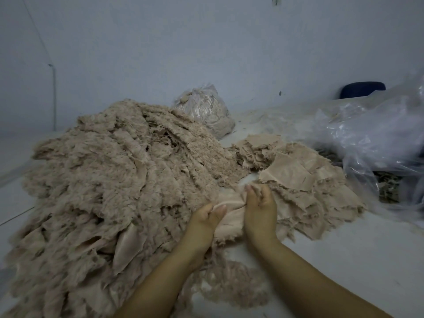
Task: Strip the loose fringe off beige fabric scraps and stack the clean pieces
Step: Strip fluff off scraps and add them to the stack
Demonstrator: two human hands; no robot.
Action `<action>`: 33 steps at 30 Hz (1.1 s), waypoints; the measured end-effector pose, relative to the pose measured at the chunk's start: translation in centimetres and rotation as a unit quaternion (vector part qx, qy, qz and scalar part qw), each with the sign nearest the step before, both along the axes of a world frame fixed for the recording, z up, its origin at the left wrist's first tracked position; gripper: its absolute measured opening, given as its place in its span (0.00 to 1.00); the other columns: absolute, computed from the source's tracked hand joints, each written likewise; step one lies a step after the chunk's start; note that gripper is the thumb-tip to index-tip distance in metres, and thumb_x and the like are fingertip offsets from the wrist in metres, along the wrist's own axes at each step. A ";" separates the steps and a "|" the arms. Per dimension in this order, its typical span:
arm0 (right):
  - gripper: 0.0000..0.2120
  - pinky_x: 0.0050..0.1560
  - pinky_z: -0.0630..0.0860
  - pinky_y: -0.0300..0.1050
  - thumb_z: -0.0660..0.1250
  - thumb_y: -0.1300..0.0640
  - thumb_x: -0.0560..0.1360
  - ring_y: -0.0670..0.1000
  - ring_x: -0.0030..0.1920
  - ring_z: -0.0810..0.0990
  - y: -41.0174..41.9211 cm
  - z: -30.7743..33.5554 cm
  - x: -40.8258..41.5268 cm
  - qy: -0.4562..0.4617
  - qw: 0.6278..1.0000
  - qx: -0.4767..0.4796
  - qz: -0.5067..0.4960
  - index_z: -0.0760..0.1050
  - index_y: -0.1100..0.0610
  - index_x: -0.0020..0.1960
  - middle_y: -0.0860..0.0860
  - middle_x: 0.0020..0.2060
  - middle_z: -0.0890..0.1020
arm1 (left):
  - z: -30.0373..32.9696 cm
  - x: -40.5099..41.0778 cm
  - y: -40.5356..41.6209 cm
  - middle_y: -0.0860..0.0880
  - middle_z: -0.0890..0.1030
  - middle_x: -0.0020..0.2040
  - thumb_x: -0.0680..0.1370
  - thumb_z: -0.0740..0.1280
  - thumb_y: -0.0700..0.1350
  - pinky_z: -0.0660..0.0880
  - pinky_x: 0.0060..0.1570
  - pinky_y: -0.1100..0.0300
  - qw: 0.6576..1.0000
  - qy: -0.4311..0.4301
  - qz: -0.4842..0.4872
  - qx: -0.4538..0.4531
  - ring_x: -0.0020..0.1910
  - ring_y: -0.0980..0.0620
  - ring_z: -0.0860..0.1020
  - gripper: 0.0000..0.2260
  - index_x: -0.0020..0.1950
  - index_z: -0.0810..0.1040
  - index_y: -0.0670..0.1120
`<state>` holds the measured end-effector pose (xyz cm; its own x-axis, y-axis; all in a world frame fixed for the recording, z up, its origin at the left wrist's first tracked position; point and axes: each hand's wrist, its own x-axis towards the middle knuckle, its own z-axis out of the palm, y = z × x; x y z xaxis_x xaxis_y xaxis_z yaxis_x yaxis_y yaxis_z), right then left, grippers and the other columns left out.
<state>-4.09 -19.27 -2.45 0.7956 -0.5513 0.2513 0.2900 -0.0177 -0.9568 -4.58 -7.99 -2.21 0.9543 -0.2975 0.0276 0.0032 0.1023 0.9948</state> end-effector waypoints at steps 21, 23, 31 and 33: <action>0.05 0.39 0.60 0.42 0.61 0.58 0.80 0.55 0.46 0.74 -7.1 4.0 2.6 0.054 0.971 -0.200 -0.116 0.71 0.61 0.50 0.51 0.39 0.74 | 1.4 -0.2 4.3 0.59 0.76 0.32 0.79 0.64 0.46 0.68 0.36 0.68 0.914 -0.274 0.102 0.281 0.33 0.65 0.73 0.09 0.41 0.80 0.49; 0.14 0.51 0.65 0.46 0.63 0.55 0.79 0.60 0.57 0.72 -8.2 4.2 2.5 0.150 0.911 -0.361 -0.130 0.70 0.61 0.62 0.57 0.53 0.75 | 2.0 -0.5 6.2 0.65 0.75 0.35 0.80 0.63 0.47 0.66 0.39 0.75 0.871 -0.312 0.071 0.373 0.38 0.69 0.73 0.08 0.48 0.82 0.50; 0.24 0.70 0.58 0.41 0.58 0.48 0.81 0.51 0.72 0.62 2.4 -0.7 -3.5 0.055 0.729 -0.581 0.358 0.63 0.53 0.75 0.52 0.73 0.64 | 3.5 -1.2 10.9 0.49 0.81 0.54 0.80 0.63 0.43 0.69 0.52 0.64 0.749 -0.362 -0.060 0.551 0.53 0.52 0.76 0.10 0.58 0.80 0.46; 0.24 0.72 0.53 0.40 0.57 0.48 0.81 0.50 0.74 0.59 2.7 -1.8 -4.9 0.019 0.681 -0.617 0.394 0.63 0.54 0.75 0.52 0.75 0.61 | 2.9 -1.6 11.8 0.51 0.79 0.55 0.79 0.62 0.39 0.68 0.54 0.66 0.732 -0.326 -0.111 0.587 0.55 0.53 0.75 0.12 0.59 0.80 0.47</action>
<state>-8.99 -16.54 -4.26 0.7417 0.6622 0.1068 0.6494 -0.6692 -0.3612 -6.16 3.83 0.67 0.7772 -0.6267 0.0564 -0.6243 -0.7568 0.1935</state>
